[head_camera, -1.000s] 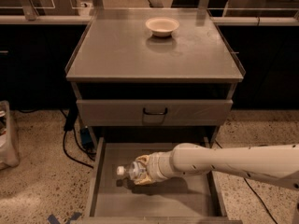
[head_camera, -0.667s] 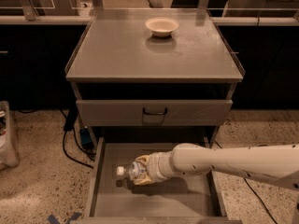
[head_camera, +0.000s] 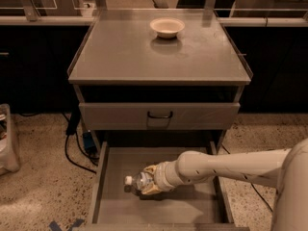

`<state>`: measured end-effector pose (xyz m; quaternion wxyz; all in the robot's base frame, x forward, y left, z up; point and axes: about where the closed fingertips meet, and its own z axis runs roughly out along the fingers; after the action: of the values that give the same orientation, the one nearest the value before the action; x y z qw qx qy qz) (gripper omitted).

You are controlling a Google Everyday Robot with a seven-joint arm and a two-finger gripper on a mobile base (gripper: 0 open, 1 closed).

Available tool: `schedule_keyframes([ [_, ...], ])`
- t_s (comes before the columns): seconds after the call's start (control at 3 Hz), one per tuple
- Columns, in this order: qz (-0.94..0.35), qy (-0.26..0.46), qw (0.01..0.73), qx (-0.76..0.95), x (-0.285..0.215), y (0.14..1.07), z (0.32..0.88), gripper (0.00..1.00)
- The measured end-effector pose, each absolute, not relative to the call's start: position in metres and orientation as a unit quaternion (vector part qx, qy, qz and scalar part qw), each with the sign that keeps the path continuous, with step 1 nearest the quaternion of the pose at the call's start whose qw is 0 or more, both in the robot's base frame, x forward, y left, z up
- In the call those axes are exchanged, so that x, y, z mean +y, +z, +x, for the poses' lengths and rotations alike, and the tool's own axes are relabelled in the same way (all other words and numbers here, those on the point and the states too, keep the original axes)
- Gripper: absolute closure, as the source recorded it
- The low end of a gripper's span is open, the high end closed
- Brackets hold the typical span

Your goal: Place blue plastic bottle into middle drawer

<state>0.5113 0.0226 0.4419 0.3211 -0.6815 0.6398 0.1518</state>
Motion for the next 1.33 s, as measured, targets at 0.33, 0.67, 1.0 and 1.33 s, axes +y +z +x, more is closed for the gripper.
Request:
schedule_keyframes([
  [0.33,-0.681,0.163,0.304,0.646,0.021,0.417,0.517,1.0],
  [0.67,-0.68,0.176,0.287,0.651,0.021,0.396,0.522,1.0],
  [1.0,-0.677,0.191,0.268,0.658,0.021,0.375,0.523,1.0],
  [1.33,-0.677,0.191,0.268,0.658,0.02,0.374,0.523,0.82],
])
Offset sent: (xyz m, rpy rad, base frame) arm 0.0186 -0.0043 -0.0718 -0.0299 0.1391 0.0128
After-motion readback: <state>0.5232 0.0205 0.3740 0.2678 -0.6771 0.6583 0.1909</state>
